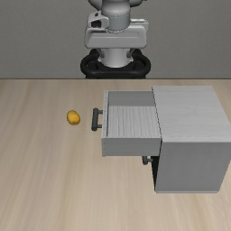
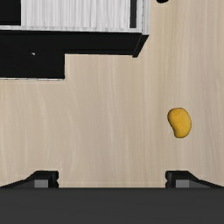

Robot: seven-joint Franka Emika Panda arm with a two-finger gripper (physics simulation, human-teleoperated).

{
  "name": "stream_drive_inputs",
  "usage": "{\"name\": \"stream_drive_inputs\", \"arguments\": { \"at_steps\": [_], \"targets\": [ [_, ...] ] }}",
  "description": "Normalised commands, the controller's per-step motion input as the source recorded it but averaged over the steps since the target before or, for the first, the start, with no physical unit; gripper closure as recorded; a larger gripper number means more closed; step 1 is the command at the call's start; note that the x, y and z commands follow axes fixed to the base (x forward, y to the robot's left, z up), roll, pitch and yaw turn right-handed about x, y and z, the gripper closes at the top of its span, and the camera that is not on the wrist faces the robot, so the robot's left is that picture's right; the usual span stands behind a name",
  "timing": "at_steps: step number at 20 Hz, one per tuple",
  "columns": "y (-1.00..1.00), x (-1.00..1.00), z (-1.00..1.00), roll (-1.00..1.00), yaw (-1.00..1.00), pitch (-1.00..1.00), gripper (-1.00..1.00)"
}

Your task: Pick up the mango and place it in the top layer of the cabinet

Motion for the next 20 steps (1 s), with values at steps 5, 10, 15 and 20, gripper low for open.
{"name": "stream_drive_inputs", "arguments": {
  "at_steps": [5, 10, 15, 20],
  "targets": [
    [-1.00, 0.00, 0.00, 0.00, 0.00, 0.00, -1.00],
    [-1.00, 0.00, 0.00, 0.00, 0.00, 0.00, -1.00],
    [-0.80, 0.20, 0.00, 0.00, 0.00, 0.00, -1.00],
    [0.40, 0.20, -0.40, 0.00, 0.00, 0.00, -1.00]
  ]
}}
